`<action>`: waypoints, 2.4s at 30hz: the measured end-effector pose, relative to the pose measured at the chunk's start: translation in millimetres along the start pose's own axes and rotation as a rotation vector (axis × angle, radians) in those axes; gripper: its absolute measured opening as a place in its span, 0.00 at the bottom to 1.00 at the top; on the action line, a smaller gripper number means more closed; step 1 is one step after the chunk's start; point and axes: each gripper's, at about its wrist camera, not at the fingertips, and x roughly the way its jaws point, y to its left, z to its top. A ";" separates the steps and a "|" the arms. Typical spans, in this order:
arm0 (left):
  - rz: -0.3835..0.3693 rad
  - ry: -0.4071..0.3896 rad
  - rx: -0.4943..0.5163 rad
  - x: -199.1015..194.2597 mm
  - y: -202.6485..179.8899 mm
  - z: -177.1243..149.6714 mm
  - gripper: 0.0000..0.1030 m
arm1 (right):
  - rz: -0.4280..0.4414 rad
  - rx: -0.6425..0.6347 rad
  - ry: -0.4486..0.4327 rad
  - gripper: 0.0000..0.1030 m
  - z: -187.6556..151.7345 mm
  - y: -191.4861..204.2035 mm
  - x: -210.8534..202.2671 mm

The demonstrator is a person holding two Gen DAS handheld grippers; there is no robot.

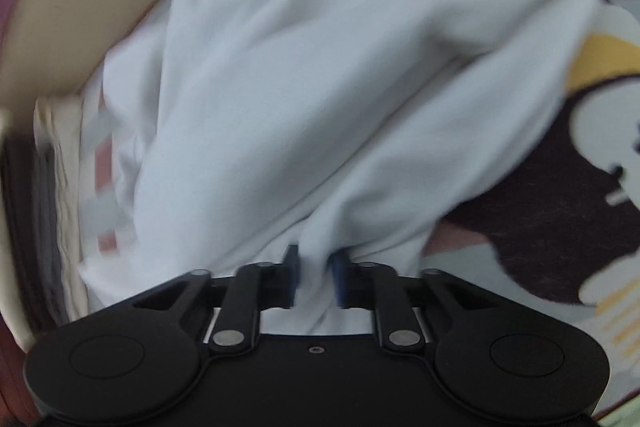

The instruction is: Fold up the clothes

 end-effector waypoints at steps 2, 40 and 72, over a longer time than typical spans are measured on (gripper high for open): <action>0.001 -0.005 0.002 -16.8 6.6 -4.5 0.00 | -0.058 -0.047 -0.123 0.10 5.8 -9.0 -35.3; 0.098 0.066 -0.158 68.8 70.8 19.4 0.77 | 0.076 0.143 0.006 0.66 -41.0 44.7 13.0; -0.473 0.030 0.011 -22.6 -78.5 3.8 0.06 | -0.004 -0.070 -0.338 0.27 -20.1 -34.0 -109.5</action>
